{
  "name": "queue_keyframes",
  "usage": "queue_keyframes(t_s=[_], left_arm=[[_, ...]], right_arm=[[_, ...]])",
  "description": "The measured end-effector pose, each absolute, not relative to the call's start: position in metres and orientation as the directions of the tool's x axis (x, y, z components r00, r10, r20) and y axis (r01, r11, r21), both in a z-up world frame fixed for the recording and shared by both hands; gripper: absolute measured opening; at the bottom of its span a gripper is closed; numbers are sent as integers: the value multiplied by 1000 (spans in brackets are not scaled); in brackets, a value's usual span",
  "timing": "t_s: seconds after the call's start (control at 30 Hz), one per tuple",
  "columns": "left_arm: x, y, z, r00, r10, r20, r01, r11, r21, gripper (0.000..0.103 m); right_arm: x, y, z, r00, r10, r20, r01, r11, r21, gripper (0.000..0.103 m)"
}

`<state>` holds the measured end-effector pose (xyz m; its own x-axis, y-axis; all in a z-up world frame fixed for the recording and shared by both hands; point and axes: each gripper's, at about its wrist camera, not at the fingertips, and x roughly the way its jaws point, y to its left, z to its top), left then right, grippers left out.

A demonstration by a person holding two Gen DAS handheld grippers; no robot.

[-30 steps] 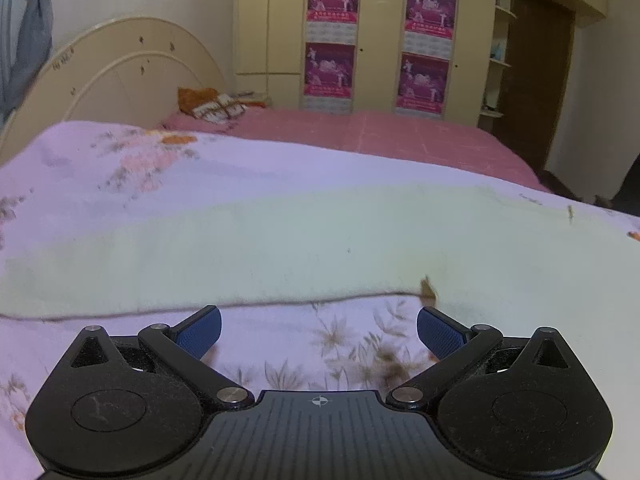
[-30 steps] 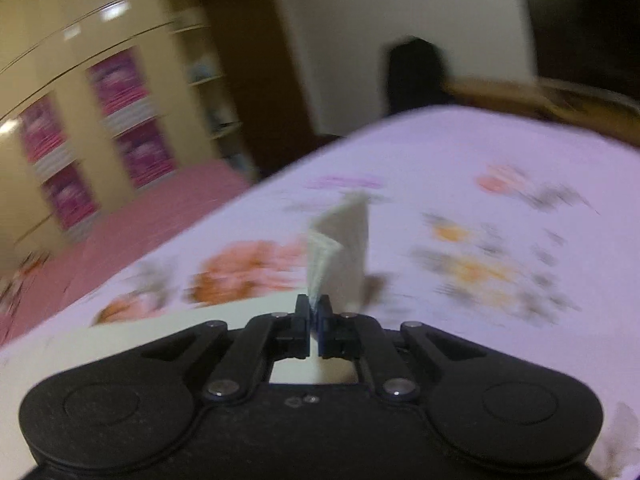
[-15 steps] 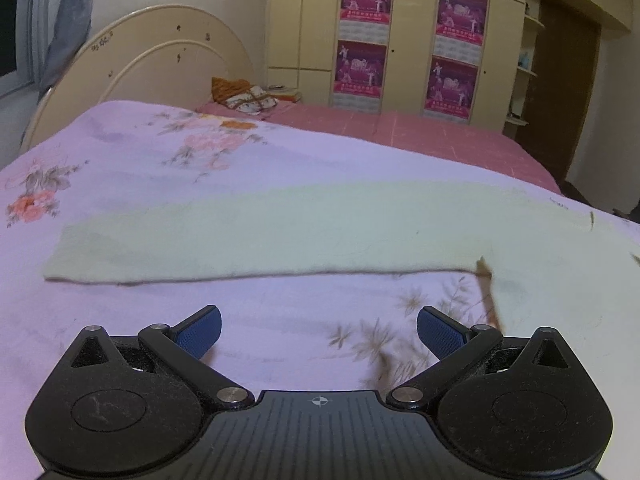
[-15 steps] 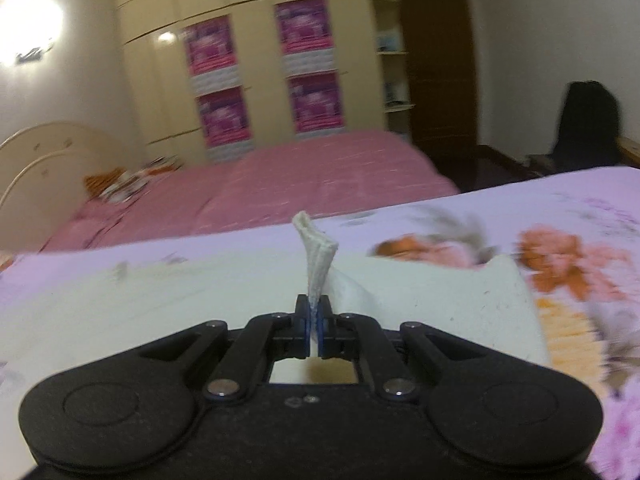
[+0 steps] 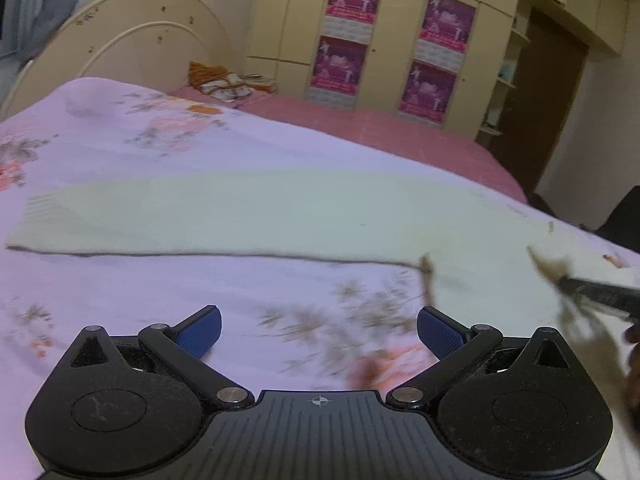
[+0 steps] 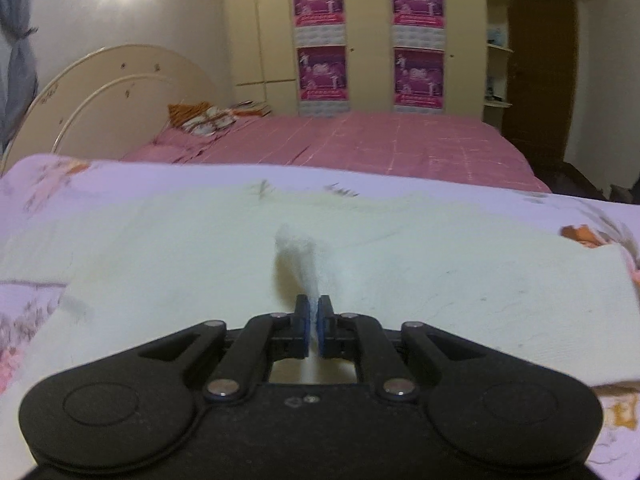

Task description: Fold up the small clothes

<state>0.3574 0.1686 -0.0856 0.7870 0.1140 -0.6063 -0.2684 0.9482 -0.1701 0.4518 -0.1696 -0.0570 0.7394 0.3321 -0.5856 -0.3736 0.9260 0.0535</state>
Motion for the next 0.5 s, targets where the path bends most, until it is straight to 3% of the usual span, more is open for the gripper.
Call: queue_keyframes(t_s=[0.03,0.1,0.23,0.3,0.5], left_arm=[[362,164,-84,792,99,-602,-255,950,-180,103],[376,153,-80,803,54,-594,-222,951,-213,103],[415,112,-75,819,-102,-564,-96,946,-310,101],[438,87,-77,806,-200,-557,-27,928,-372,68],[507,23,-99,726,-412,-551,63,837,-544,68]], right_arm=[[451,-167,-59,733,330,-595,-381,924,44,20],[444,-173,-52,752,333,-569,-381,924,38,23],[425,-206,-44,780,334,-529,-340,936,89,22],[418,-228,-40,789,320,-525,-300,946,126,23],[400,-289,-35,808,275,-521,-206,961,187,25]])
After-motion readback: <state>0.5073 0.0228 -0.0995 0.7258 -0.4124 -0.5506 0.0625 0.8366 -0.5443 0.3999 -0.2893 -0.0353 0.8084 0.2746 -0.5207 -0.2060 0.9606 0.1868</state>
